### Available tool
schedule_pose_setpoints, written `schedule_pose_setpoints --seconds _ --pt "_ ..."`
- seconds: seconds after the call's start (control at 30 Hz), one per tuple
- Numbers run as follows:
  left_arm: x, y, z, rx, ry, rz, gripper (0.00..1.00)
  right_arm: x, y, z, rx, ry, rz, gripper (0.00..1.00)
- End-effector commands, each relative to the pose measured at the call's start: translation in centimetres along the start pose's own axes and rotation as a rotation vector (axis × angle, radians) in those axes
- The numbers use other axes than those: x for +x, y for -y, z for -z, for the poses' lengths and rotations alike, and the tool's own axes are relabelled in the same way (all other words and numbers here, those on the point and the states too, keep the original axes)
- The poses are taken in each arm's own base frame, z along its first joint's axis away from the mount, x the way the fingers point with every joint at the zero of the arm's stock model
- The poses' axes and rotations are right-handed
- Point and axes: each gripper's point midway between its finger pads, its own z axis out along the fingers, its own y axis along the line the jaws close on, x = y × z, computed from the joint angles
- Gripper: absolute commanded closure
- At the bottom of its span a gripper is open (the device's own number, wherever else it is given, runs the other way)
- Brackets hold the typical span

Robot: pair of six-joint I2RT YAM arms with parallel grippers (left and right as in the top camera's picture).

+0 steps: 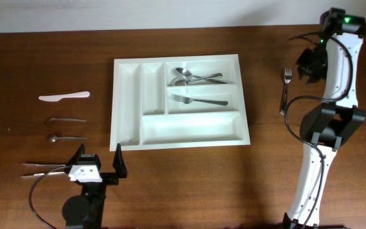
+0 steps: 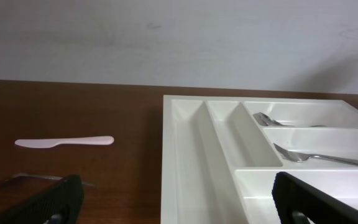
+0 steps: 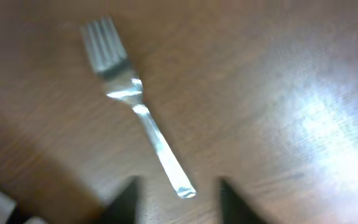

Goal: Pack container

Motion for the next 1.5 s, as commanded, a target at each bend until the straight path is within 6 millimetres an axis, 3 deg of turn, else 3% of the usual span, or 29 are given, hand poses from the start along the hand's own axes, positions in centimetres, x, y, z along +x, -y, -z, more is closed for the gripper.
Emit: schedule_pose_setpoints --seconds 0.0,0.07,0.13,0.3,0.53,0.8,1.47 --pt "0.1 0.0 0.0 -0.001 0.002 -0.016 0.01 0.7 -2.6 2.3 -0.103 0.024 0.159 0.26" --pt "0.1 0.0 0.0 -0.001 0.002 -0.016 0.01 1.1 -3.5 2.3 -0.122 0.022 0.245 0.0" --pt "0.1 0.0 0.0 -0.001 0.002 -0.016 0.01 1.2 -3.6 2.2 -0.101 0.027 0.311 0.01" --pt "0.1 0.0 0.0 -0.001 0.002 -0.016 0.01 0.6 -2.2 2.0 0.008 0.055 0.306 0.01" --pt "0.1 0.0 0.0 -0.001 0.002 -0.016 0.01 0.1 -1.8 1.3 0.044 0.063 0.306 0.01" --pt "0.1 0.0 0.0 -0.001 0.002 -0.016 0.01 -0.3 -1.1 -0.7 0.1 0.045 0.342 0.01" --pt "0.1 0.0 0.0 -0.001 0.002 -0.016 0.01 1.0 -0.5 -5.7 0.12 -0.06 0.389 0.0"
